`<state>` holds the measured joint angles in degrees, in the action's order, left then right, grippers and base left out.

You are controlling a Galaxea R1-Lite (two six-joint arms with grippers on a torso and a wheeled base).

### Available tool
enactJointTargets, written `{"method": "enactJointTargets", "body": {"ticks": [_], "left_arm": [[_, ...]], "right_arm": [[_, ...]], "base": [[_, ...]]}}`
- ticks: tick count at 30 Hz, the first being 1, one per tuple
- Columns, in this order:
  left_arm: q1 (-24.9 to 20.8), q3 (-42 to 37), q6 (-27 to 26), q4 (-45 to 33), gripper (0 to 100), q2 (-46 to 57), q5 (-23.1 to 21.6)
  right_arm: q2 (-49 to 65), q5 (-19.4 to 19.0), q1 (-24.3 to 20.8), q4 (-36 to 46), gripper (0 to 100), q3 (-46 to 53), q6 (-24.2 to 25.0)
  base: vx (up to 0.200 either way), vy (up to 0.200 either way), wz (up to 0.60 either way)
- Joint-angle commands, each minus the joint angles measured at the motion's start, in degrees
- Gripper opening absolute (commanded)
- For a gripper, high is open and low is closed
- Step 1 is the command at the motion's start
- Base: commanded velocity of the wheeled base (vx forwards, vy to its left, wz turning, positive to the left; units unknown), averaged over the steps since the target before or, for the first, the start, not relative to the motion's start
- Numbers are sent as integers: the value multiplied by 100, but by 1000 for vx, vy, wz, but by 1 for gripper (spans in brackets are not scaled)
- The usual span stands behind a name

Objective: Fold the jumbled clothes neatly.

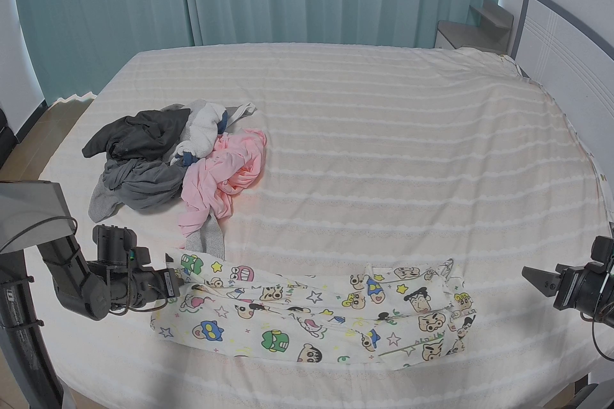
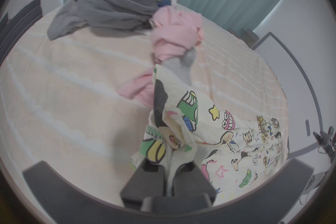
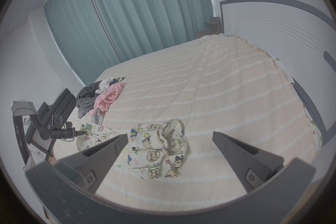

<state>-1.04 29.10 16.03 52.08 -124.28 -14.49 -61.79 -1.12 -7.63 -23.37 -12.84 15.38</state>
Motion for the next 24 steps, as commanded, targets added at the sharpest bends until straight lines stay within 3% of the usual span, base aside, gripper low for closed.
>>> {"method": "enactJointTargets", "body": {"ticks": [1,4,5,7,10,14,20,24], "left_arm": [[710,-150,-3,4,0,291,-317],[956,-176,5,4,0,370,-493],[1264,-194,-3,4,0,431,-651],[1378,-194,-3,4,0,458,-704],[1914,-185,-3,-5,0,545,-959],[2231,-176,5,-22,0,695,-1170],[2239,-264,23,-57,0,1038,-1240],[1782,-282,172,-101,0,1433,-1231]], "right_arm": [[-43,-2,-2,-10,100,0,0],[-43,-2,-2,-1,100,9,0],[-52,-2,-2,-10,100,9,0],[-52,-2,-2,-10,100,9,0],[-52,-2,7,-10,100,9,0],[-78,-64,86,-10,100,0,0],[-96,-125,165,-10,100,-8,0],[-87,-125,165,-10,100,-8,0]], "base": [[0,0,0],[0,0,0],[0,0,0],[0,0,0],[0,0,0],[0,0,0],[0,0,0],[0,0,0]]}}
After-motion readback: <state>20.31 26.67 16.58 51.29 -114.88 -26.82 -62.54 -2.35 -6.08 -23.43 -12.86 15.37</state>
